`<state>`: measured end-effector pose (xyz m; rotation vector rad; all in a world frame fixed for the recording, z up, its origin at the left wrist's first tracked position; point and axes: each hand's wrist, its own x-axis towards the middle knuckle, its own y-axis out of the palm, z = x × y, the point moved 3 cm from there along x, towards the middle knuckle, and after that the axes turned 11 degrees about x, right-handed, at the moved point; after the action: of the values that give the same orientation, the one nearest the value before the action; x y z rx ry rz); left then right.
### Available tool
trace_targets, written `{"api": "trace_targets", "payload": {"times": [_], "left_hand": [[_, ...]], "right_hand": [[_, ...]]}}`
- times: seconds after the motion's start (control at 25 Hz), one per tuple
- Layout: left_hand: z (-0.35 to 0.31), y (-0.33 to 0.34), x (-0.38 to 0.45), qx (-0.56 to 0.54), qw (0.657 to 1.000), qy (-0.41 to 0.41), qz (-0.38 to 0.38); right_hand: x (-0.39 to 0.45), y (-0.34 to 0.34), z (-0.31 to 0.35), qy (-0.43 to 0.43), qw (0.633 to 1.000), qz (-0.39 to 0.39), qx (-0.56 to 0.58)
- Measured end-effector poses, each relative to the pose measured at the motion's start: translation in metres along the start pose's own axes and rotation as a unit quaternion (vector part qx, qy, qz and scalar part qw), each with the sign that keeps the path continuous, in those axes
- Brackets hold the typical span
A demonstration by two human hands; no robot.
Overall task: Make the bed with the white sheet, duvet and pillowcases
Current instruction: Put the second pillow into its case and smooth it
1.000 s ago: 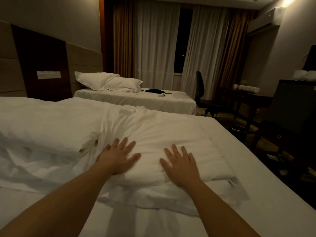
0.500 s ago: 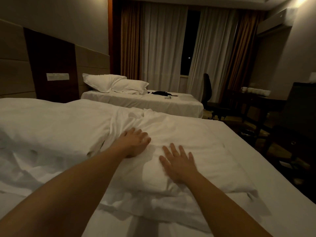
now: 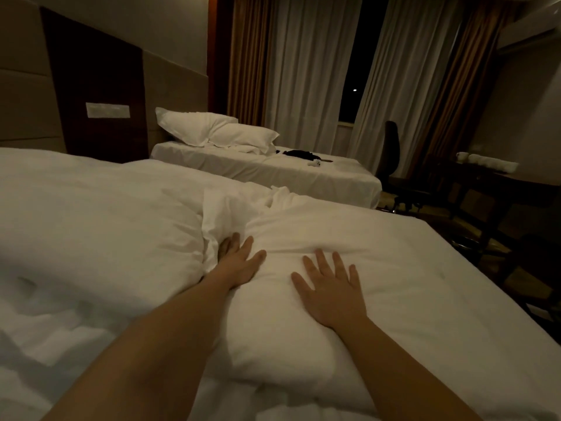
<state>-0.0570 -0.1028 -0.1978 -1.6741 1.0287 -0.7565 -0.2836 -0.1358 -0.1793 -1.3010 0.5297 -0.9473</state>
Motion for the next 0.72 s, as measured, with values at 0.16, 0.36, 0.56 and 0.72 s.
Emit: {"api": "trace_targets", "payload": {"times": [0.16, 0.36, 0.56, 0.72], "left_hand": [[0.002, 0.009, -0.004, 0.052, 0.998, -0.006, 0.038], [-0.051, -0.044, -0.05, 0.053, 0.994, 0.091, -0.037], [-0.029, 0.003, -0.11, 0.204, 0.974, 0.093, 0.005], [-0.05, -0.016, -0.118, 0.348, 0.937, 0.016, 0.001]], "right_hand": [[-0.022, 0.012, -0.003, 0.017, 1.0, 0.018, -0.004], [-0.06, -0.018, -0.024, 0.034, 0.998, 0.051, -0.013], [-0.129, -0.023, -0.085, 0.09, 0.995, 0.016, -0.037], [-0.166, -0.026, -0.113, 0.133, 0.99, 0.043, -0.019]]}}
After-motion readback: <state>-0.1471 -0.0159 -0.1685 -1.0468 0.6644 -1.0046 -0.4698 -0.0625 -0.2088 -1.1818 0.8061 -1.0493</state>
